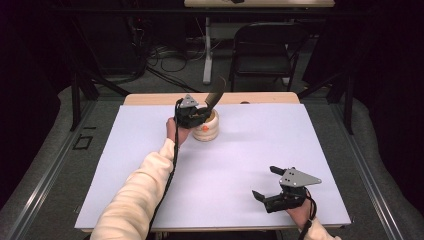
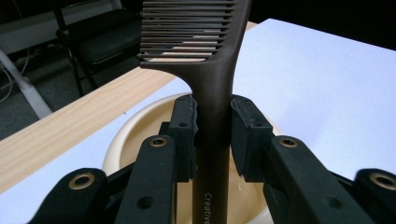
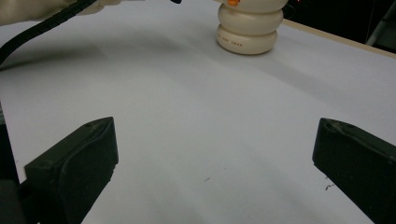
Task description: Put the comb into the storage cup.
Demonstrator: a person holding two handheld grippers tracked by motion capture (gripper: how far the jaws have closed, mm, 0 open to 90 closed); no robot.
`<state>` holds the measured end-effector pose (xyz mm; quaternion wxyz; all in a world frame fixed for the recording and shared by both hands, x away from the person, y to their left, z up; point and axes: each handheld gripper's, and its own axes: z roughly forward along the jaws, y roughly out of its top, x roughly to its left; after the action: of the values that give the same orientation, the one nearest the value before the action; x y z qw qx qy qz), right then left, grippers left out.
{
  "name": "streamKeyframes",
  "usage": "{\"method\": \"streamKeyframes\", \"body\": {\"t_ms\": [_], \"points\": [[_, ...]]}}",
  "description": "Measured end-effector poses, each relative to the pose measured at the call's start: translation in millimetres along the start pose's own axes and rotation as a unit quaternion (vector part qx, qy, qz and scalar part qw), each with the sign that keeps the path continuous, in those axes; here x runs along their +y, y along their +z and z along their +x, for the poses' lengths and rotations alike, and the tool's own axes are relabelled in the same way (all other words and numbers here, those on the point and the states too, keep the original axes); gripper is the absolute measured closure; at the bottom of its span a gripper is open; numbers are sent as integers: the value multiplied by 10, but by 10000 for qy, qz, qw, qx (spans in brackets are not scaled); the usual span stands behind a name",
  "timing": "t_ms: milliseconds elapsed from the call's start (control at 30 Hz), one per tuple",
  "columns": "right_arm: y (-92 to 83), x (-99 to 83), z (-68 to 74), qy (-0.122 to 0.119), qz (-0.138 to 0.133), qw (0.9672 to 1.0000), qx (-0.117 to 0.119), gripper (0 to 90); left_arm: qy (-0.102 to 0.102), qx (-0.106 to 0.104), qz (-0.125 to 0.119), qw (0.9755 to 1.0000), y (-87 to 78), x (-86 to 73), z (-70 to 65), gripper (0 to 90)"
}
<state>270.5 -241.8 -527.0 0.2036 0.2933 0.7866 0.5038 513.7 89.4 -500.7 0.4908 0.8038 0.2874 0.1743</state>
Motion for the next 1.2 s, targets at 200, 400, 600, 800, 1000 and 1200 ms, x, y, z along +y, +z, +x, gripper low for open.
{"method": "streamKeyframes", "body": {"t_ms": [200,400,600,800,1000,1200], "points": [[-5,1,5,16,-4,10000,-3,0,119,-79,-24,9999,-73,18,-21,566],[0,0,1,10,-6,10000,-1,0,27,46,-92,9999,-166,43,-12,365],[0,-1,-2,25,4,10000,-5,0,60,145,58,9999,-251,95,-31,187],[-2,-1,0,45,-3,10000,3,0,102,180,272,9994,-343,149,-67,89],[-1,0,3,0,1,10000,1,0,118,158,419,9989,-440,177,-81,4],[4,-1,1,18,13,10000,0,0,123,198,515,9984,-516,161,-71,2]]}}
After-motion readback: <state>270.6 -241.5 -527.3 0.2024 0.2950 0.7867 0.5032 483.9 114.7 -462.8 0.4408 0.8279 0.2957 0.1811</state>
